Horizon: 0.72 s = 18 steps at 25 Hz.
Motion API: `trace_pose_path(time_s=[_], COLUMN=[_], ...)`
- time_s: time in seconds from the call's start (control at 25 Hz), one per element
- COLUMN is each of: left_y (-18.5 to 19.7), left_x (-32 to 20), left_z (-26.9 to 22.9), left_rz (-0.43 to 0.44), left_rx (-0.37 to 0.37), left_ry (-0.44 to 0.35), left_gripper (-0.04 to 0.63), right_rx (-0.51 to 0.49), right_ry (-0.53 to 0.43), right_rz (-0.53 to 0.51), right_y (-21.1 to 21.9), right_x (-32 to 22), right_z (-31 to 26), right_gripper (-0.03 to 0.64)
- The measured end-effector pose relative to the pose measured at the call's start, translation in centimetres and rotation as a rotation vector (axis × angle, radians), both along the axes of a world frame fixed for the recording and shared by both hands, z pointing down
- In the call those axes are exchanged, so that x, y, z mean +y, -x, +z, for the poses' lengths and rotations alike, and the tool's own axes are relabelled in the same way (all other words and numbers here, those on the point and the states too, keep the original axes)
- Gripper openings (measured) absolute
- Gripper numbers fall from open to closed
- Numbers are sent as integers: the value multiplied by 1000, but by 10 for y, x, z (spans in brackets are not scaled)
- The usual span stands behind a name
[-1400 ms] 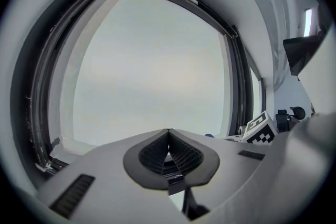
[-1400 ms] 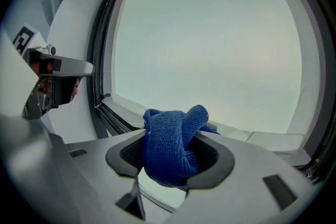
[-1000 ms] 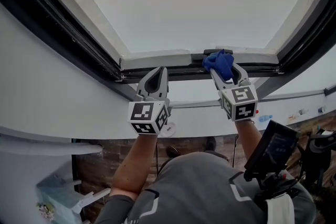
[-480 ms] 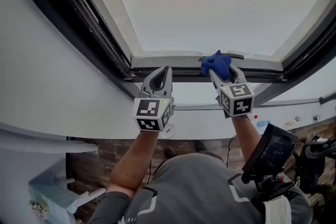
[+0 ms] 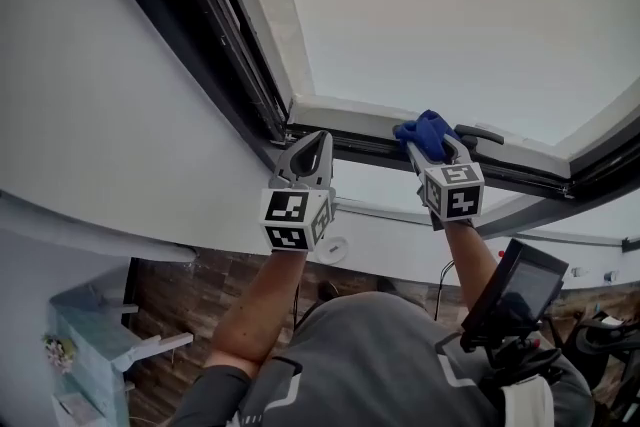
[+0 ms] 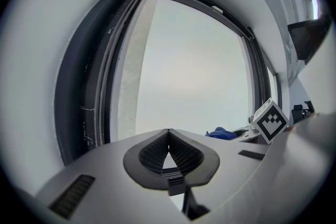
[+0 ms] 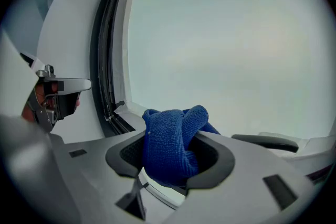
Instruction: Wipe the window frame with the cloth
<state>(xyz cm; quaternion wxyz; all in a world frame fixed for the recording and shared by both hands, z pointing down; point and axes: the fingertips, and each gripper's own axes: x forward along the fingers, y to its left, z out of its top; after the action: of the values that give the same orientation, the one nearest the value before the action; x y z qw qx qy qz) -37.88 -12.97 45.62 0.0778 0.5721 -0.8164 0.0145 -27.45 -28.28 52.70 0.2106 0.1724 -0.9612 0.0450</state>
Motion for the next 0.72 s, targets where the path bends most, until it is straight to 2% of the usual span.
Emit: trace_pose_path(time_s=[0.2, 0.48, 0.72], left_y=[23, 50, 58], left_x=[31, 79, 111], left_z=[-2, -7, -9], left_rz=[-105, -242, -300], left_rx=[-2, -21, -34], left_ry=[-1, -10, -4], left_gripper=[8, 8, 8], right_rx=[4, -4, 5], right_ry=[4, -19, -42], right_rz=[-105, -323, -455], right_y=[36, 105, 154], right_x=[24, 77, 117], right_z=[2, 0, -1], right_gripper=[212, 212, 212])
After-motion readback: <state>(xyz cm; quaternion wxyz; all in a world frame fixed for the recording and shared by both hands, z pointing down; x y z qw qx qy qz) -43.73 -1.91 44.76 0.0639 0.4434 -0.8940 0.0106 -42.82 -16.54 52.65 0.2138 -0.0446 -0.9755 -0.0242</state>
